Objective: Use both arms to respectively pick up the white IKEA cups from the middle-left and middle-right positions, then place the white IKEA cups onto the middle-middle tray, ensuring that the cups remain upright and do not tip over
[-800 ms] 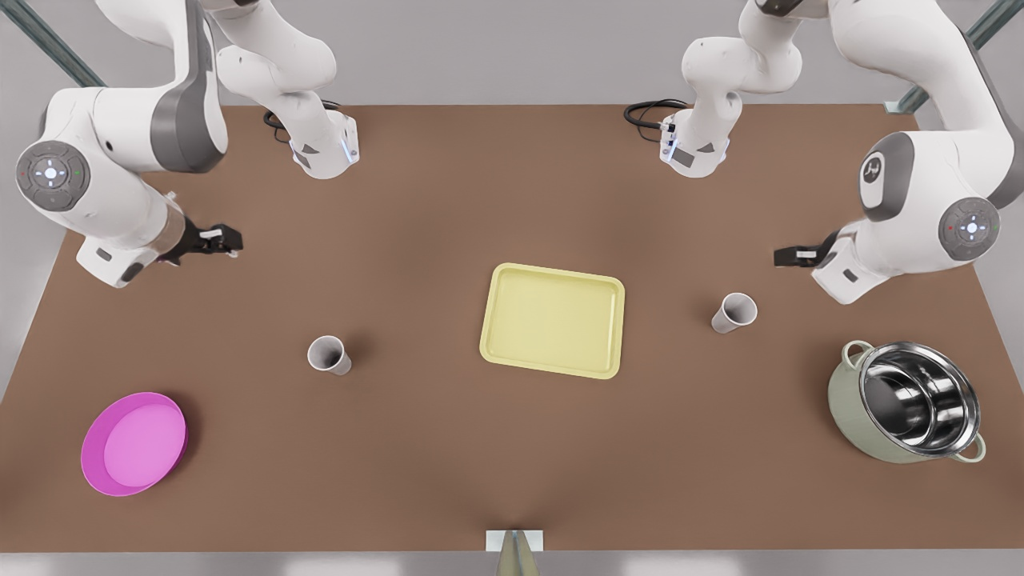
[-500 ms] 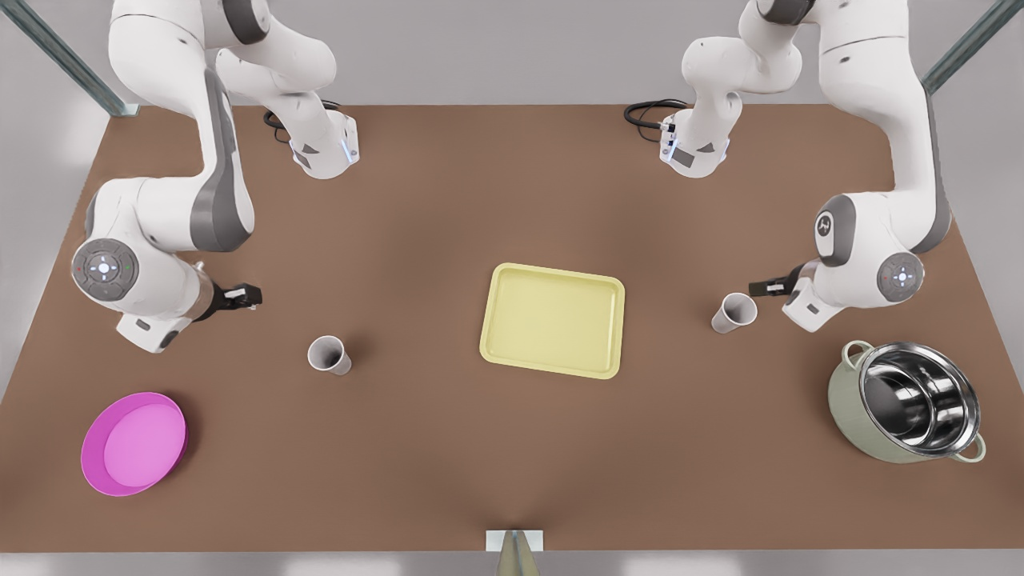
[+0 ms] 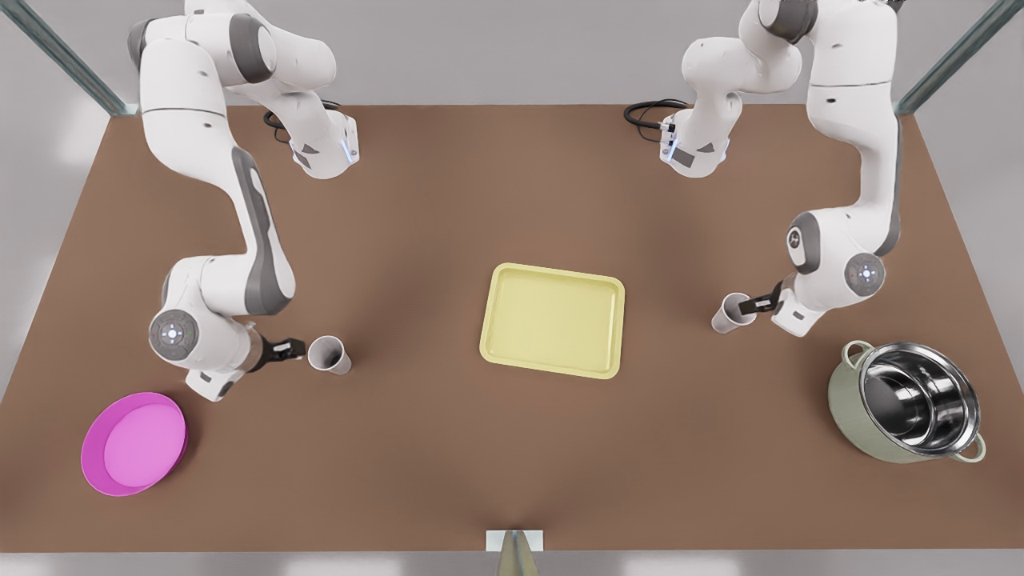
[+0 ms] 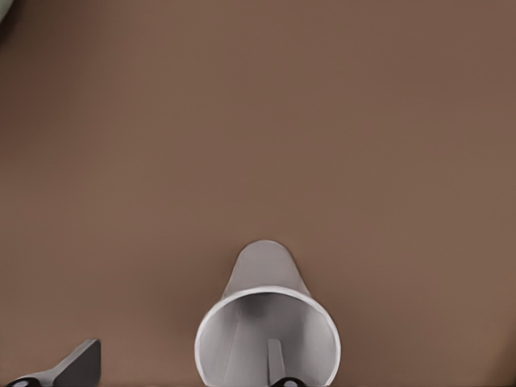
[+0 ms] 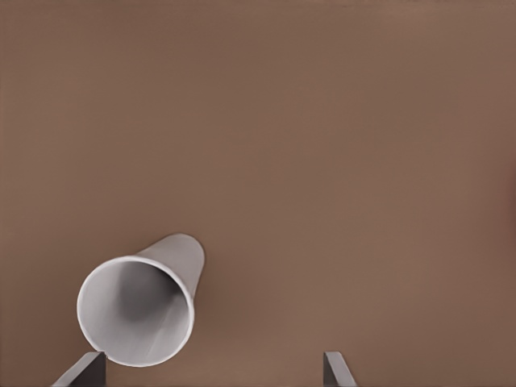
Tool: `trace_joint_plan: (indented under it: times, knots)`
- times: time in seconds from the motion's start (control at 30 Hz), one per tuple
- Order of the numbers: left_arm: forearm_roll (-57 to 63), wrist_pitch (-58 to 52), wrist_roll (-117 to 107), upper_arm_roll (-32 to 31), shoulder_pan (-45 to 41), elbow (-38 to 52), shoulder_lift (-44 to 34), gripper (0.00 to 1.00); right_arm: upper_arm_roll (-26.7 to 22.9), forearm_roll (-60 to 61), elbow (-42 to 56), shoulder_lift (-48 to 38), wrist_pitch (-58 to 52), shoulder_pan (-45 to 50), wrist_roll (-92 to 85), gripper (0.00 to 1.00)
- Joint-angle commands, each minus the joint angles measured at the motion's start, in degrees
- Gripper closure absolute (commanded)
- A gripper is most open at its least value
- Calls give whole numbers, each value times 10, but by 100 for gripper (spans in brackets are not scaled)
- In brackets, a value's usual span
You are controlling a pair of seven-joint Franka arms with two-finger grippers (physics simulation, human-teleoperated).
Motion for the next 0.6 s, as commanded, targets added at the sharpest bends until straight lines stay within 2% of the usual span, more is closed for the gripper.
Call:
trace_joint_plan:
  times: [0.0, 0.1, 0.13, 0.17, 0.2, 0.23, 0.27, 0.33, 0.4, 0.5, 0.53, 0.57]
  knots:
    - [0, 38, -9, 0, 1, -1, 14, 0, 0, 12, -11, 3, 90, 3, -3, 0]
    - [-15, 42, -9, 0, 1, 0, 29, 0, 1, 24, -13, 22, 106, 3, -3, 0]
    - [-15, 48, -8, 0, 1, 0, 35, 5, 1, 24, -26, 22, 119, 4, -3, 0]
    - [-14, 48, 0, 0, 0, 0, 43, 22, 1, 24, -31, 19, 122, 4, -3, 0]
    - [-15, 47, 1, 0, 0, 0, 44, 28, 1, 23, -36, 17, 123, 4, -3, 0]
    - [-15, 42, 2, -1, 1, 0, 42, 41, 2, 23, -44, 15, 126, 5, -3, 0]
    - [-16, 41, 2, -1, 0, 0, 42, 50, 3, 23, -71, 6, 154, 5, -4, 0]
    - [-46, 34, 2, -4, 0, 0, 42, 54, 4, 23, -100, -4, 180, 5, -4, 0]
    - [-48, 30, 2, -9, 0, 0, 40, 65, 6, 22, -108, -4, 188, 6, -4, 0]
    - [-48, 18, 2, -26, -1, 21, 35, 73, 6, 22, -120, 0, 194, 10, -4, 0]
    - [-48, 18, 2, -34, 0, 22, 35, 79, 6, 22, -121, 1, 198, 10, -4, 0]
    - [-45, -10, 4, -39, 1, 60, 45, 79, 6, 22, -121, 3, 198, 10, -5, 0]
